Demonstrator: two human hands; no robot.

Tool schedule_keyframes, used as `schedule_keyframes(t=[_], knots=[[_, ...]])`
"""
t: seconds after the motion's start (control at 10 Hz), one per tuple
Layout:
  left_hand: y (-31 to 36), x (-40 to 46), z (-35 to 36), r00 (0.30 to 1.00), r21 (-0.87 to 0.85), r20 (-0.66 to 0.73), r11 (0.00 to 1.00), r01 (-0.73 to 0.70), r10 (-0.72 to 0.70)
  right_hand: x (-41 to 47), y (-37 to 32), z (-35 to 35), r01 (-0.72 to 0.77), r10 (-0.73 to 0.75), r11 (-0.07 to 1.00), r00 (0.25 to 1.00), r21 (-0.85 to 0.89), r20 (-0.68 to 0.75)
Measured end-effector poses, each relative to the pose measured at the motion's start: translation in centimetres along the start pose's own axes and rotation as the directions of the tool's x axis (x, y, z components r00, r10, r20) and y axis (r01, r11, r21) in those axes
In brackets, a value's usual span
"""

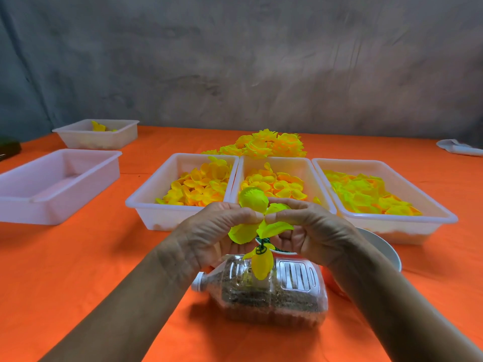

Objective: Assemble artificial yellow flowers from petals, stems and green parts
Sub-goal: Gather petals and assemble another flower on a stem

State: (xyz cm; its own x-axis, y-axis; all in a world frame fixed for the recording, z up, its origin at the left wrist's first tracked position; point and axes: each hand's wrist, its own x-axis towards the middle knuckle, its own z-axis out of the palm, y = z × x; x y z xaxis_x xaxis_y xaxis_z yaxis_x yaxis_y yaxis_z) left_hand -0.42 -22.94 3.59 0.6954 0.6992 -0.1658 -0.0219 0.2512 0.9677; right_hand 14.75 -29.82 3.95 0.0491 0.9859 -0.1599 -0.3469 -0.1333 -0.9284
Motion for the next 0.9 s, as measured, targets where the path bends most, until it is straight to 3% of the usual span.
schedule_keyframes(t=[0.2,0.4,0.6,0.8,0.9], knots=[[0.0,-0.1,-0.4,0.993,0.114,0.013,0.987,-0.116,0.115,-0.1,0.0,0.0,0.028,-0.028,0.999,1.000,-0.036,0.004],[-0.3,0.7,-1.2,0.997,0.062,0.066,0.997,-0.034,0.030,-0.1,0.2,-0.1,0.041,-0.041,0.998,0.999,-0.051,0.011],[-0.9,1.6,-2.1,0.996,0.024,0.084,0.999,0.021,-0.023,0.0,0.3,0.0,-0.036,0.037,0.999,0.999,0.027,-0.025],[-2.1,0.2,-1.6,0.987,-0.054,0.158,0.998,0.034,-0.025,0.1,0.6,0.0,-0.084,0.086,0.996,0.992,0.030,-0.091],[-1.6,-0.3,-1.2,0.989,-0.011,0.145,1.000,0.019,-0.017,0.1,0.4,0.0,-0.079,0.079,0.997,0.992,0.004,-0.103]])
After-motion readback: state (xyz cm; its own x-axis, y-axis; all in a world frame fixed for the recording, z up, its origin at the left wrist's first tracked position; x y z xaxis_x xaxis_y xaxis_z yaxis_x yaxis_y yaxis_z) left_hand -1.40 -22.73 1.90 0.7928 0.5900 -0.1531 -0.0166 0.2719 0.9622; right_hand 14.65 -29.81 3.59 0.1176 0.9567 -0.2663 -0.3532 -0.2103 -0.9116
